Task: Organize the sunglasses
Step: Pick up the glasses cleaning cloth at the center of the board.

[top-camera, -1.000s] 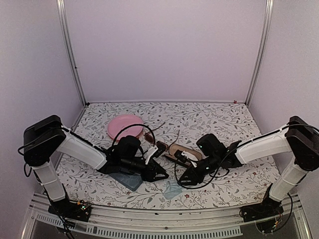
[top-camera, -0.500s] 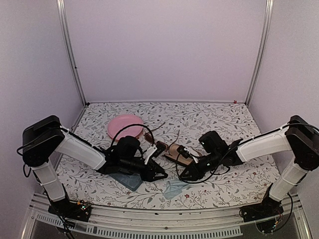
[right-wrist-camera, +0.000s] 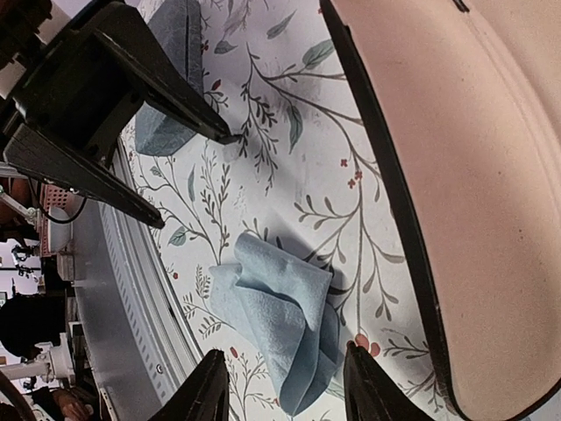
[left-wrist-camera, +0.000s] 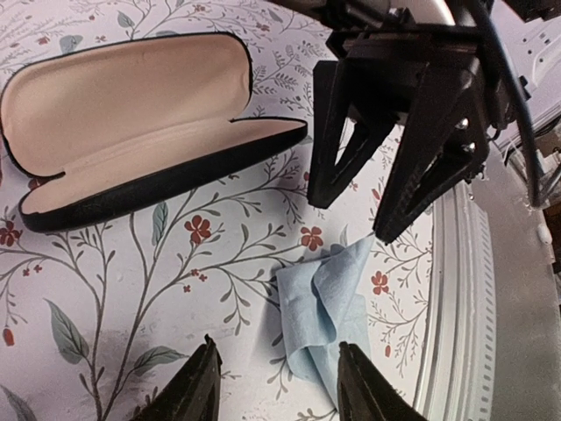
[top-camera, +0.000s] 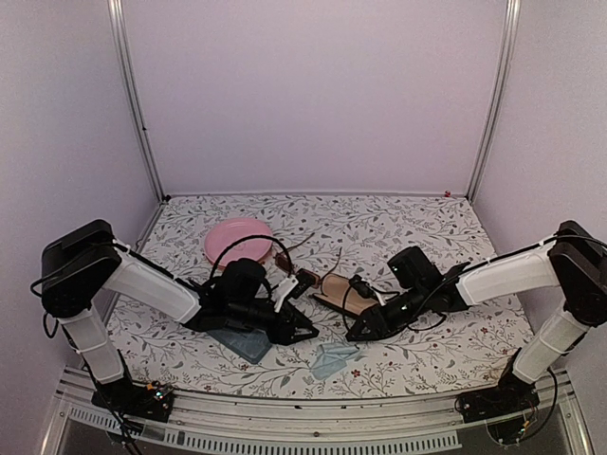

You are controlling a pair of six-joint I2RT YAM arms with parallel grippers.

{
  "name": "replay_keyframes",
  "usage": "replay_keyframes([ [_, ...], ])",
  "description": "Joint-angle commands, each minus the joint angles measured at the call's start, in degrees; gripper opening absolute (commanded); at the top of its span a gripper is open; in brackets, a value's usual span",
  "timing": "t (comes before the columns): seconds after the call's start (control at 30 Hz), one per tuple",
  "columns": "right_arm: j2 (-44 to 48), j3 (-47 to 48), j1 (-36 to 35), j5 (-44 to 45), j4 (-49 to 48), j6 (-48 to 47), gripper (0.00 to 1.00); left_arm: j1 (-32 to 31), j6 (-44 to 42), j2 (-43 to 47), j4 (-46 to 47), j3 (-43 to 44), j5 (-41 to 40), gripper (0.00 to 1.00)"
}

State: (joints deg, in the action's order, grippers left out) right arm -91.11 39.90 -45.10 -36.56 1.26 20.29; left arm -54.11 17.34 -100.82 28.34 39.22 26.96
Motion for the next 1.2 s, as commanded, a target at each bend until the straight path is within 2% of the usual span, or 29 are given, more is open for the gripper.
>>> replay_keyframes([
  [0.0, -0.8, -1.3, -0.1, -1.9, -0.8, 2.9, 0.47, -0.7, -0.7, 2.0, -0.4, -0.6, -0.8, 0.47],
  [0.67, -5.0, -0.9, -0.1, -7.0, -5.9, 4.9, 0.28, -0.7, -1.0, 2.3, -1.1, -0.6, -1.1, 0.47],
  [0.83, -5.5, 0.0, -0.1, -7.8, -6.3, 4.7, 0.20, -0.7, -1.2, 2.6, -1.2, -0.7, -1.2, 0.47],
  [0.9, -5.5, 0.5, -0.1, -8.1, -6.5, 4.4, 0.14, -0.7, -1.2, 2.7, -1.2, -0.8, -1.4, 0.47],
  [1.17, -5.0, 2.6, -0.1, -10.2, -6.6, 2.4, 0.03, -0.7, -1.3, 3.7, -1.0, -1.6, -2.0, 0.47],
])
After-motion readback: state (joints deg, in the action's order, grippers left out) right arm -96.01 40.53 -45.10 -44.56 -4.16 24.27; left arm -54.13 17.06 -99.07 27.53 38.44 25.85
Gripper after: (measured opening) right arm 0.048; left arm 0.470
